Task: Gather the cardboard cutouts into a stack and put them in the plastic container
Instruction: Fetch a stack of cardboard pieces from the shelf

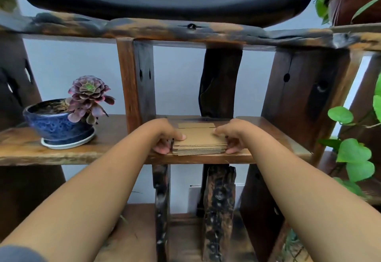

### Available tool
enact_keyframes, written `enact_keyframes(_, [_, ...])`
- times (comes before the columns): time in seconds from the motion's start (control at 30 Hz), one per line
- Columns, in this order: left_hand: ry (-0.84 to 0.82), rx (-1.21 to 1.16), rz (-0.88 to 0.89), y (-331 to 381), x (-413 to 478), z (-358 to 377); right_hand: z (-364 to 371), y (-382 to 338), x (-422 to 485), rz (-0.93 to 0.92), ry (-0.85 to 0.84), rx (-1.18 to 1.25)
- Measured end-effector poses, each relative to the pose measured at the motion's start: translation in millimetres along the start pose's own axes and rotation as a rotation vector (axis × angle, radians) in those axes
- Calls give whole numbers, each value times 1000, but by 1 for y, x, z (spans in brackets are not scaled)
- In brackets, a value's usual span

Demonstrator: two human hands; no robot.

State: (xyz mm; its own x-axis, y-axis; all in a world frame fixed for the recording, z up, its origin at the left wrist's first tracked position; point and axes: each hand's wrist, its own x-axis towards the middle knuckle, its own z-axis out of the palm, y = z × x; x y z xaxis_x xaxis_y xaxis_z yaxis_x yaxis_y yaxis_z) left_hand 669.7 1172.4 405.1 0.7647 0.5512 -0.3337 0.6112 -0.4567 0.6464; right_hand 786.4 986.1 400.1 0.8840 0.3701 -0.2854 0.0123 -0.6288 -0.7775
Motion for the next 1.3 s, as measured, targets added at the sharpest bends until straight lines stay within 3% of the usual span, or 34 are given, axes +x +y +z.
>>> enact_keyframes(0.17, [-1, -50, -18, -2, 2, 5, 8, 2, -4, 5, 5, 54])
enact_keyframes(0.57, [13, -419, 219, -31, -44, 23, 24, 35, -65, -160, 118, 344])
enact_keyframes(0.8, [12, -477, 369, -84, -87, 83, 32, 102, -123, -206, 190, 265])
enact_keyframes(1.0, [-40, -342, 315, -136, -96, 151, 78, 187, -149, -69, 226, 217])
enact_keyframes(1.3, [-310, -64, 245, -221, -132, 291, 154, 345, -222, 268, 371, 122])
